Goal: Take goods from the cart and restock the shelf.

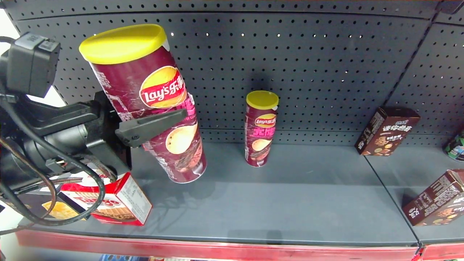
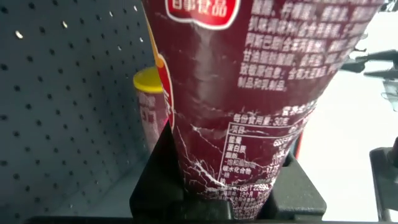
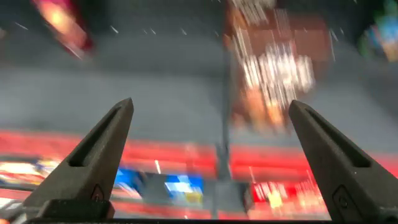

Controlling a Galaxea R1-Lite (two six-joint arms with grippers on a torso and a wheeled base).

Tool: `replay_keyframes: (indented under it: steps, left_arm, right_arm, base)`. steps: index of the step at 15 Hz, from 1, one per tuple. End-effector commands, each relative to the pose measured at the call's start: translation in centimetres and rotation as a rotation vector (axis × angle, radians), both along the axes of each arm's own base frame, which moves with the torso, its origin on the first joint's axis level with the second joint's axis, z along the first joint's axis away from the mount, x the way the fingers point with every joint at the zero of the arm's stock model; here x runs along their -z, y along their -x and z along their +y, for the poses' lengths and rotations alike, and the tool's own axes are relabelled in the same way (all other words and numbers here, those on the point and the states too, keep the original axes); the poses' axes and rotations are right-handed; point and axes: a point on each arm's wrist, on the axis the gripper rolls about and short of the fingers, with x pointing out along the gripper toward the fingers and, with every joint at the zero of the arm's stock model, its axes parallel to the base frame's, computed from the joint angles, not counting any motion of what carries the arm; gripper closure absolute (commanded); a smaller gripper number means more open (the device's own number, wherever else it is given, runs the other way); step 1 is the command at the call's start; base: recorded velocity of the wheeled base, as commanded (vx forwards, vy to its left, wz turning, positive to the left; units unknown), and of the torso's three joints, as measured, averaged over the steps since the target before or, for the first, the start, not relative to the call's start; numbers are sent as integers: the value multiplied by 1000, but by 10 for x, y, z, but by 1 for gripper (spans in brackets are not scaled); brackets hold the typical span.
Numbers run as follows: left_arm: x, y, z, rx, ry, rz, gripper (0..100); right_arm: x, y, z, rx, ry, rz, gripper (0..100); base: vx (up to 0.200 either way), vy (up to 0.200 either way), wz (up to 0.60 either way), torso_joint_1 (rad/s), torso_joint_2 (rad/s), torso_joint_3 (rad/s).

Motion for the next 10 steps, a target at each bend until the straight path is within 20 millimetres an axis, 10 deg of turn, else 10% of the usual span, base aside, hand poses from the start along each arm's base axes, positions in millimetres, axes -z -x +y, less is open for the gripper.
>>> replay_keyframes:
  steps: [1, 4, 10]
  left_arm:
    - [-2, -6, -2, 6, 24, 23, 100]
    - [0, -6, 1, -9, 33, 35, 100]
    - [0, -8, 6, -35, 35, 37, 100]
  right_arm:
    - [-65, -57, 9, -175, 4, 52, 0]
    - [-80, -87, 21, -308, 7, 105, 0]
    - [-83, -217, 72, -517, 118, 38, 0]
  base:
    - [0, 0, 0, 0, 0, 0]
    - [0, 0, 0, 0, 0, 0]
    - [0, 0, 0, 0, 0, 0]
